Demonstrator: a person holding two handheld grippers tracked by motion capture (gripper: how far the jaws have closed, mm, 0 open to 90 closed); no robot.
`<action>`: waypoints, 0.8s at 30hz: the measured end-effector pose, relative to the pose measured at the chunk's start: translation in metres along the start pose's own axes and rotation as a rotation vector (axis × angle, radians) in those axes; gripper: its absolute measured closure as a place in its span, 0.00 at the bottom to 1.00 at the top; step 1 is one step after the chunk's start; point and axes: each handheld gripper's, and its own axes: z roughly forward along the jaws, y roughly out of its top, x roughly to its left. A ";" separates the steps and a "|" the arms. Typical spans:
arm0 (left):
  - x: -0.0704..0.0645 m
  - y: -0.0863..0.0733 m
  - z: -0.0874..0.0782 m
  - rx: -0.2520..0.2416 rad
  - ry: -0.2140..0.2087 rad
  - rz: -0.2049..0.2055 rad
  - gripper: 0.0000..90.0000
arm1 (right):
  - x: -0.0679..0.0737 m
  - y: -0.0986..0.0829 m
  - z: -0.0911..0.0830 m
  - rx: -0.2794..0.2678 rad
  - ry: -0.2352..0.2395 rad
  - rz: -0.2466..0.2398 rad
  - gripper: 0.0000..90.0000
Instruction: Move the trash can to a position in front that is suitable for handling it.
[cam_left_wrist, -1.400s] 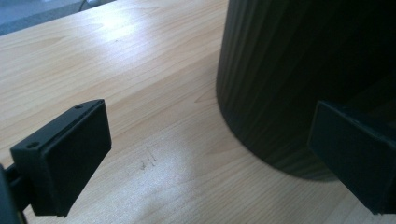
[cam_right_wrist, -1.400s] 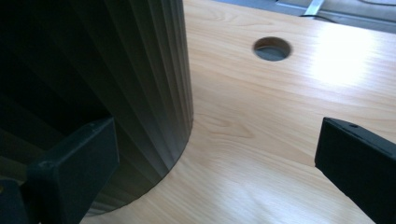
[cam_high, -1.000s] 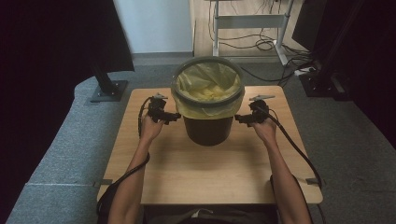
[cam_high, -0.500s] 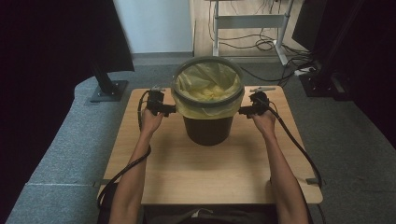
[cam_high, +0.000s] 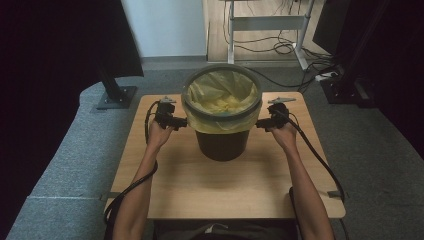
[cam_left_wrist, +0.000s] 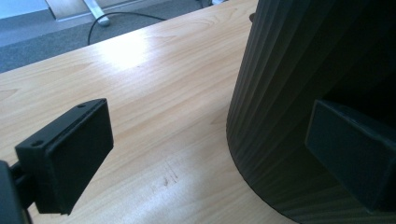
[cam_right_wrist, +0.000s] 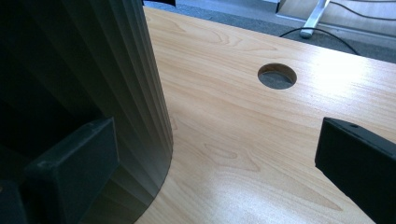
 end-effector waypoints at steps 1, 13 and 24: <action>-0.001 -0.001 -0.001 0.001 -0.004 0.005 0.00 | 0.001 -0.001 -0.001 -0.001 0.001 -0.002 0.00; -0.020 -0.017 -0.019 -0.015 -0.010 0.044 0.00 | 0.012 -0.015 -0.019 -0.010 0.027 -0.034 0.00; -0.038 -0.035 -0.038 -0.012 -0.044 0.081 0.00 | 0.023 -0.031 -0.040 -0.014 0.057 -0.058 0.00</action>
